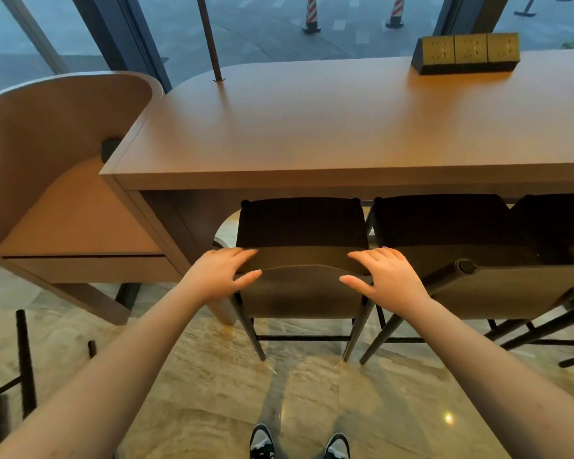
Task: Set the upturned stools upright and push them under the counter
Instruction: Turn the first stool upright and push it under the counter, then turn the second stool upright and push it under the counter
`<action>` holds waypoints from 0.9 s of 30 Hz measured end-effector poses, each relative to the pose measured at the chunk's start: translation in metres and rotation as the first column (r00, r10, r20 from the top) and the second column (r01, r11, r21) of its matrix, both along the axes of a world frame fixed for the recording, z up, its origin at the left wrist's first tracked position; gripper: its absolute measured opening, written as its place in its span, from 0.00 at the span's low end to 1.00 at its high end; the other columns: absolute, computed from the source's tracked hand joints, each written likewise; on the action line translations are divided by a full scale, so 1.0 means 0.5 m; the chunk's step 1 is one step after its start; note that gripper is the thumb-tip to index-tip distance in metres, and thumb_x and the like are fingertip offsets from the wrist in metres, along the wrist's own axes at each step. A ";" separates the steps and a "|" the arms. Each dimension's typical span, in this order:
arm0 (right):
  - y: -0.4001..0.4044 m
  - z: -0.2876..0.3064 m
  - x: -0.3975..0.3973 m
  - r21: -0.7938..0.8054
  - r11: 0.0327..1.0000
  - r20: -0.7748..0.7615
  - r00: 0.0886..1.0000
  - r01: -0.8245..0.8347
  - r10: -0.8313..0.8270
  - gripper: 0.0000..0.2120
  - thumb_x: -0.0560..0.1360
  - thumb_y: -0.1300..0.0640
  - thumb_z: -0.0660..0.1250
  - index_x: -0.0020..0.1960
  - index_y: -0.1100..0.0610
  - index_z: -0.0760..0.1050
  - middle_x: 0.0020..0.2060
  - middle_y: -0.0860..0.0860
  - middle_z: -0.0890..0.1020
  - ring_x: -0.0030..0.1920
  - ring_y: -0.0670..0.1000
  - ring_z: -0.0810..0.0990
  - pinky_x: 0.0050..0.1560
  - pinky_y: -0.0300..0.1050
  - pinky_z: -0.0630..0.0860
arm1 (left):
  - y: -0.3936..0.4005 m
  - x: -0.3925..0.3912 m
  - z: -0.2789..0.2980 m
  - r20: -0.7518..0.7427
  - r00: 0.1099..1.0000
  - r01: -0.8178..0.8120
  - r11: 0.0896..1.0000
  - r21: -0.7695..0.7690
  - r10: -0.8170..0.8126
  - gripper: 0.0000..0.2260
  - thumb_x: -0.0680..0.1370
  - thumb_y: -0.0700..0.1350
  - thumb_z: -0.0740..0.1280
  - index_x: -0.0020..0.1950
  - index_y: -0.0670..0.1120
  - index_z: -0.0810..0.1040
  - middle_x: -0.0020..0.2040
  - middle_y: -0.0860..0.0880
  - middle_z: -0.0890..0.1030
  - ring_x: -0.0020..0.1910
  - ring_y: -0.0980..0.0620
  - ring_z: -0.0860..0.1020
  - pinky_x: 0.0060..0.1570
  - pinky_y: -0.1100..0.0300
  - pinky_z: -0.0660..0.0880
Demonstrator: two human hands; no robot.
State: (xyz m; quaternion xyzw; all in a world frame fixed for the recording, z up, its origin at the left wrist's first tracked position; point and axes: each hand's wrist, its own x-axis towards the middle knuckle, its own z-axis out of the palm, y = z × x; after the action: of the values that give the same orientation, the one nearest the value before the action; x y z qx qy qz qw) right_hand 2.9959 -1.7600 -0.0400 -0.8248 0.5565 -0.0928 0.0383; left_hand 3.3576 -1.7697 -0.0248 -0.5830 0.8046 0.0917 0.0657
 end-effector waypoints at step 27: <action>0.402 0.096 0.498 0.044 0.737 0.901 0.346 -0.674 0.263 0.29 0.77 0.29 0.45 0.75 0.38 0.59 0.74 0.42 0.67 0.74 0.46 0.65 0.71 0.49 0.64 | 0.705 0.101 0.087 -0.966 0.236 -0.779 0.615 -0.122 0.108 0.36 0.75 0.74 0.53 0.80 0.60 0.53 0.80 0.57 0.58 0.78 0.54 0.60 0.72 0.55 0.63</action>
State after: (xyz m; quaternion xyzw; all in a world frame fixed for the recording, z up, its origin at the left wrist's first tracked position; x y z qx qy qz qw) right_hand 3.2447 -1.5591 0.0079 -0.7649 0.1982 -0.3493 0.5035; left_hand 3.4080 -1.4172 0.0188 -0.6395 0.4649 0.1467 -0.5945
